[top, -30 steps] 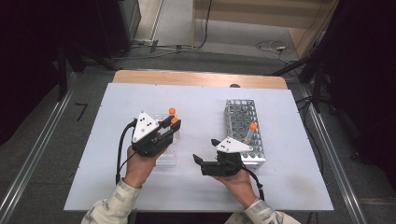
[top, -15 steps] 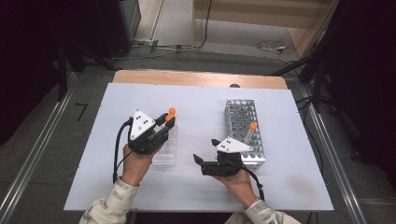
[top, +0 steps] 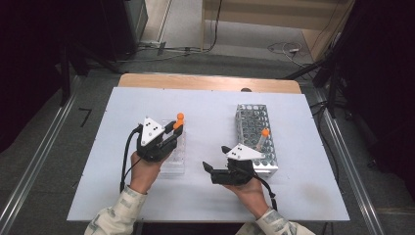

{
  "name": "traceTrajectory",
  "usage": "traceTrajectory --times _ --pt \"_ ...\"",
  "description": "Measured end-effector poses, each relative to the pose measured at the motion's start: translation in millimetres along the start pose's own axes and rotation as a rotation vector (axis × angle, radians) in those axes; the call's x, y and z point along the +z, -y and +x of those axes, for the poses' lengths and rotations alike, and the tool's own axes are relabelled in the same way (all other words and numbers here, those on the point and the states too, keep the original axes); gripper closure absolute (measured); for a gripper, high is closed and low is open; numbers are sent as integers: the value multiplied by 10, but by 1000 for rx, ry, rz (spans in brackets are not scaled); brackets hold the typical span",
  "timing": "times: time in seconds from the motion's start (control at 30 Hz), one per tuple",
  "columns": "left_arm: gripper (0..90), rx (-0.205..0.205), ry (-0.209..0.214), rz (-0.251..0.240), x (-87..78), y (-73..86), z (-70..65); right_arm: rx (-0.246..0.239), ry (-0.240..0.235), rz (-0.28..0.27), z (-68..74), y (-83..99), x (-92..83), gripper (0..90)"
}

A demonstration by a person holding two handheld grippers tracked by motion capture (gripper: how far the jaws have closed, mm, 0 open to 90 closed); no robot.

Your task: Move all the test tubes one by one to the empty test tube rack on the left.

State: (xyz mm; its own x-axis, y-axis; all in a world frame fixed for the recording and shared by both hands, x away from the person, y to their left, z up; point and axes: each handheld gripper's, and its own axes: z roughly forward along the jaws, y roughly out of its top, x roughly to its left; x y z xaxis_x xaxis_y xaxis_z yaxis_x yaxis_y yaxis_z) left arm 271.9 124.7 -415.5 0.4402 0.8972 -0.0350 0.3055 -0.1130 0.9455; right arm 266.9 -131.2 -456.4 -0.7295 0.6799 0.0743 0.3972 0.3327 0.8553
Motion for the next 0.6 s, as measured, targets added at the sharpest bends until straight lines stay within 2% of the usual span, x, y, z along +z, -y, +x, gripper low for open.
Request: traceTrajectory --times 0.2,0.43,0.6 --pt "704 -2 -11 17 51 69 -15 -2 0 -3 -7 1 -7 156" --pt "693 14 -32 29 75 117 -45 -1 0 -3 -8 3 -10 158" --pt "639 15 -28 31 77 118 -49 -1 -1 0 -7 8 -7 159"
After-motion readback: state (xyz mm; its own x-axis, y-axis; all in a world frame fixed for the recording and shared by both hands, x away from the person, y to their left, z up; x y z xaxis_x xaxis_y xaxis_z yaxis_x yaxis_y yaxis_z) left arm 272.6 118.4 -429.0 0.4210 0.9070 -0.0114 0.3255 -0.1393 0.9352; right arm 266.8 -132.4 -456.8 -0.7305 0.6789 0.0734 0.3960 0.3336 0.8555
